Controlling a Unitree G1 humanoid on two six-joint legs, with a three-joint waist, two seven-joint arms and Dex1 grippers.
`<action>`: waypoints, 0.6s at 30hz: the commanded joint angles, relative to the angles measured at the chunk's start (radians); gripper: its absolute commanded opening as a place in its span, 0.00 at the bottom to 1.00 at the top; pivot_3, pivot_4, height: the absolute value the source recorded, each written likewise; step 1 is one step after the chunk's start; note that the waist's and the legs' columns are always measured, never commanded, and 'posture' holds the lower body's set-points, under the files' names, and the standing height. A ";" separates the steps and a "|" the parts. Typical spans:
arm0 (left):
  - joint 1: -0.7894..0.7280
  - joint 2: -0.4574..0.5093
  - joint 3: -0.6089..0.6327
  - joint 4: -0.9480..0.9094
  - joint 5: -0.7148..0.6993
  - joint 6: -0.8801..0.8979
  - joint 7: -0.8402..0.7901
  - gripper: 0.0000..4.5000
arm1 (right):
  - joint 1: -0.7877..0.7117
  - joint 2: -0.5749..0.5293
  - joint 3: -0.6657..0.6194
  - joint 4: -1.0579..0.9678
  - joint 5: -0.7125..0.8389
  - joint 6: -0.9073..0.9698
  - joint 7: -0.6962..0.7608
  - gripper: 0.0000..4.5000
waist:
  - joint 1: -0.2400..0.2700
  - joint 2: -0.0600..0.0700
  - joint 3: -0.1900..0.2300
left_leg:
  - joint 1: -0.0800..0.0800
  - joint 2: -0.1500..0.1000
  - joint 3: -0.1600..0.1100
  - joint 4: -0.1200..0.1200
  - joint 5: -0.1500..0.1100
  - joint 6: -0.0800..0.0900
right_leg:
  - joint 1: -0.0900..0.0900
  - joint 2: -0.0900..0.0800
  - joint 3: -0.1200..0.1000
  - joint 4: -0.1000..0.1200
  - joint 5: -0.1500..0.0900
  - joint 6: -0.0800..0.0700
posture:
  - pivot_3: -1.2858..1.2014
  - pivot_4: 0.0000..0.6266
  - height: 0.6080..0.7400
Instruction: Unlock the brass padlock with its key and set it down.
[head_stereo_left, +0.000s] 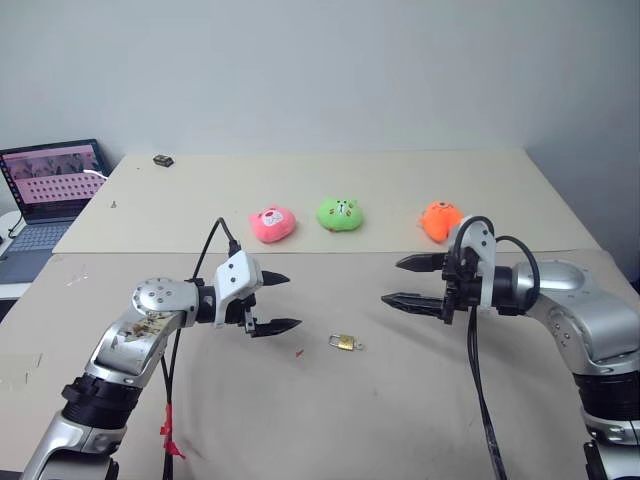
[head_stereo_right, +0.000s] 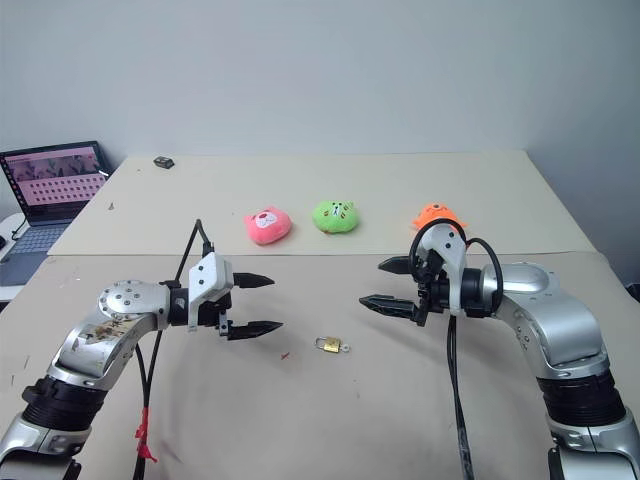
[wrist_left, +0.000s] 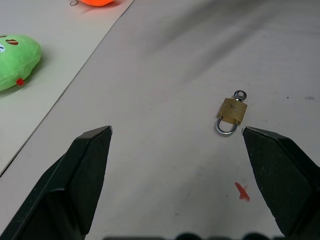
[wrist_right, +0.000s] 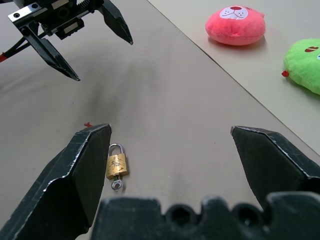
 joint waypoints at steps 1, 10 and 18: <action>-0.030 0.018 0.033 -0.021 -0.031 0.027 -0.012 0.98 | 0.000 -0.009 -0.021 -0.021 0.012 -0.019 0.000 1.00 | 0.000 0.000 0.000 | 0.000 0.000 0.000 0.000 0.000 0.000 | 0.000 0.000 0.000 0.000 0.000 0.000 | 0.52 0.24 0.32; 0.021 0.114 -0.042 -0.074 -0.065 0.016 -0.206 0.98 | 0.014 -0.011 -0.008 -0.049 0.005 -0.019 -0.022 1.00 | -0.001 0.002 0.002 | 0.001 0.000 0.000 -0.001 0.000 0.000 | 0.000 0.000 0.000 0.000 0.000 0.000 | 0.52 0.24 0.32; -0.011 0.013 -0.181 0.018 0.096 -0.173 -0.184 0.98 | 0.056 -0.010 -0.032 -0.113 0.027 0.023 -0.091 1.00 | 0.011 0.002 0.003 | 0.001 0.000 0.000 0.001 0.000 0.000 | 0.001 0.000 0.000 -0.001 0.000 0.000 | 0.52 0.24 0.32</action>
